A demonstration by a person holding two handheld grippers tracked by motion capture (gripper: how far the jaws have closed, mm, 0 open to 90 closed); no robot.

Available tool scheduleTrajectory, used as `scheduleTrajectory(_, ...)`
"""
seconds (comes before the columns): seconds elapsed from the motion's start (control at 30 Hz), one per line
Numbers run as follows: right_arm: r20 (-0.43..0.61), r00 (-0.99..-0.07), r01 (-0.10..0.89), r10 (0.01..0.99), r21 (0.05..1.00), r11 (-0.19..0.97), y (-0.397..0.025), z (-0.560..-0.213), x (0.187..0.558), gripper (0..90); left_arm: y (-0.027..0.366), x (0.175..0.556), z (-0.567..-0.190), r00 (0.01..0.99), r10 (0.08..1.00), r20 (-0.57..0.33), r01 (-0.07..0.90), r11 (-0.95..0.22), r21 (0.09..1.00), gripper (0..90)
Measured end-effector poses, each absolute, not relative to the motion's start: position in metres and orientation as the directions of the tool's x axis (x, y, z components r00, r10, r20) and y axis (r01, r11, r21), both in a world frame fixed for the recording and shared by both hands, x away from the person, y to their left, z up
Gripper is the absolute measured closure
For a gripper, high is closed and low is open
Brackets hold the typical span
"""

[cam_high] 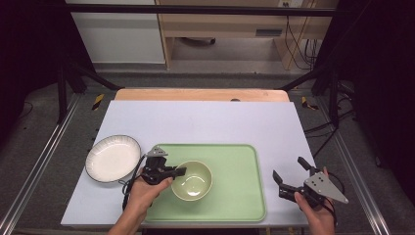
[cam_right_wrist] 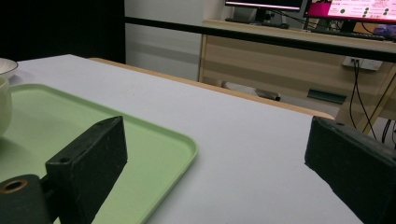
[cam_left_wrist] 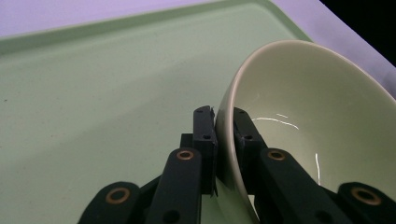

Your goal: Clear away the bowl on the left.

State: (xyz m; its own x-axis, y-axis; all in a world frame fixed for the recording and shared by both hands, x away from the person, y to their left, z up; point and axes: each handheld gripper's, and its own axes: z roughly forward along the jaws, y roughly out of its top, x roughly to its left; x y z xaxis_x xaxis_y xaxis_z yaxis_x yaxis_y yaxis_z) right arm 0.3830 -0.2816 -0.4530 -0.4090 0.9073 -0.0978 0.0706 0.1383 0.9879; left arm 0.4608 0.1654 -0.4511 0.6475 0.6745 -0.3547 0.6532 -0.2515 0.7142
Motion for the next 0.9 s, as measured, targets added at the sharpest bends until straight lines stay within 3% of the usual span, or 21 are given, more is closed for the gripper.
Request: scheduleTrajectory(0.9,-0.101,-0.412,0.069,0.906,0.988,0.141,-0.2811,-0.4534,0.383,5.8,0.1581,0.4647,-0.4567,0.637,0.695,-0.332,0.665,-0.279,0.693,82.8)
